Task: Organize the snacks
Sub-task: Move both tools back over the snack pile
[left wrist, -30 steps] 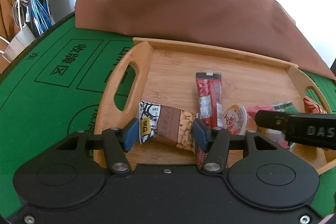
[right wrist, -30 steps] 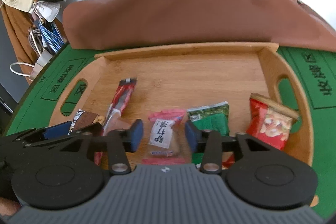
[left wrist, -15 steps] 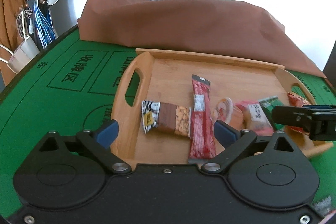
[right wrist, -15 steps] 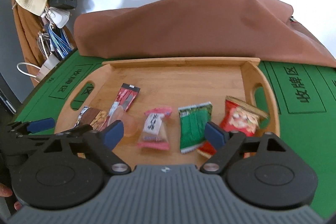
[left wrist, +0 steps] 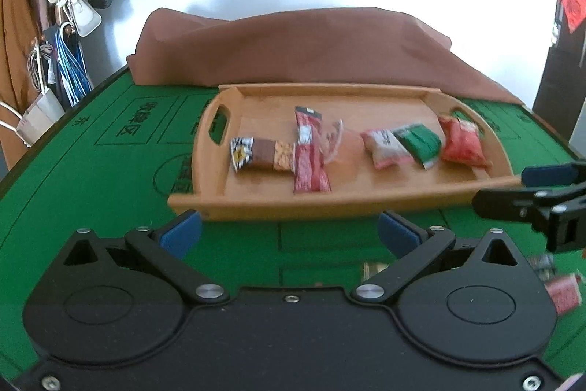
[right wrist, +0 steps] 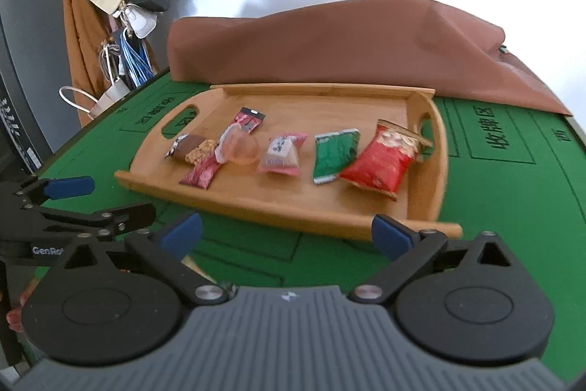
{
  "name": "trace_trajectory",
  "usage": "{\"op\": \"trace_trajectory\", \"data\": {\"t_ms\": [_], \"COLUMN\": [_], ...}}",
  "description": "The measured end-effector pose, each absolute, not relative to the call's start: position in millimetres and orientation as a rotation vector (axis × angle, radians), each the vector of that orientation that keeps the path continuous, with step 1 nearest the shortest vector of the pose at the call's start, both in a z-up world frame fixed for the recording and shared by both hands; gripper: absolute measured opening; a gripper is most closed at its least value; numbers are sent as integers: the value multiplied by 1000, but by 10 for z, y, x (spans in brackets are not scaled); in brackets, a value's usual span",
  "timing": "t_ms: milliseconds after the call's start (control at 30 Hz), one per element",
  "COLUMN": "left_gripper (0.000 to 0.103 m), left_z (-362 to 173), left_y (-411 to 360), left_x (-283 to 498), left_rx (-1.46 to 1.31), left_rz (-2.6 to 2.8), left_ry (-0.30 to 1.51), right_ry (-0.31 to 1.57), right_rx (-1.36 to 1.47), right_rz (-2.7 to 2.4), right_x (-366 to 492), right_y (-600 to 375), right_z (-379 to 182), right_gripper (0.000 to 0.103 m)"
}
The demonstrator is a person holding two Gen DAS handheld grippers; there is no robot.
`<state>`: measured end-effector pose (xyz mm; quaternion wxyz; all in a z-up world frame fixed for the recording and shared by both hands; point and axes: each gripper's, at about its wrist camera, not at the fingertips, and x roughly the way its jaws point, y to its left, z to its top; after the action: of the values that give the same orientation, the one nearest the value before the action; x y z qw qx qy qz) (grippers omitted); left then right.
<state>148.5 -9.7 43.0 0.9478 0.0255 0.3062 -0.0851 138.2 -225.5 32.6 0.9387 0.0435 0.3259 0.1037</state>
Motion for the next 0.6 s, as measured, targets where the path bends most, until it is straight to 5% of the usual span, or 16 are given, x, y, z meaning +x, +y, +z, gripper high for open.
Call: {"op": "trace_trajectory", "data": {"t_ms": [600], "left_gripper": [103], "left_z": [235], "left_y": [-157], "left_x": [714], "left_rx": [4], "left_rz": [-214], "left_ry": [624], "right_ry": [624], "right_rx": [48], "right_rz": [106], "right_x": [576], "right_y": [-2353], "right_z": [52], "right_gripper": [103]}}
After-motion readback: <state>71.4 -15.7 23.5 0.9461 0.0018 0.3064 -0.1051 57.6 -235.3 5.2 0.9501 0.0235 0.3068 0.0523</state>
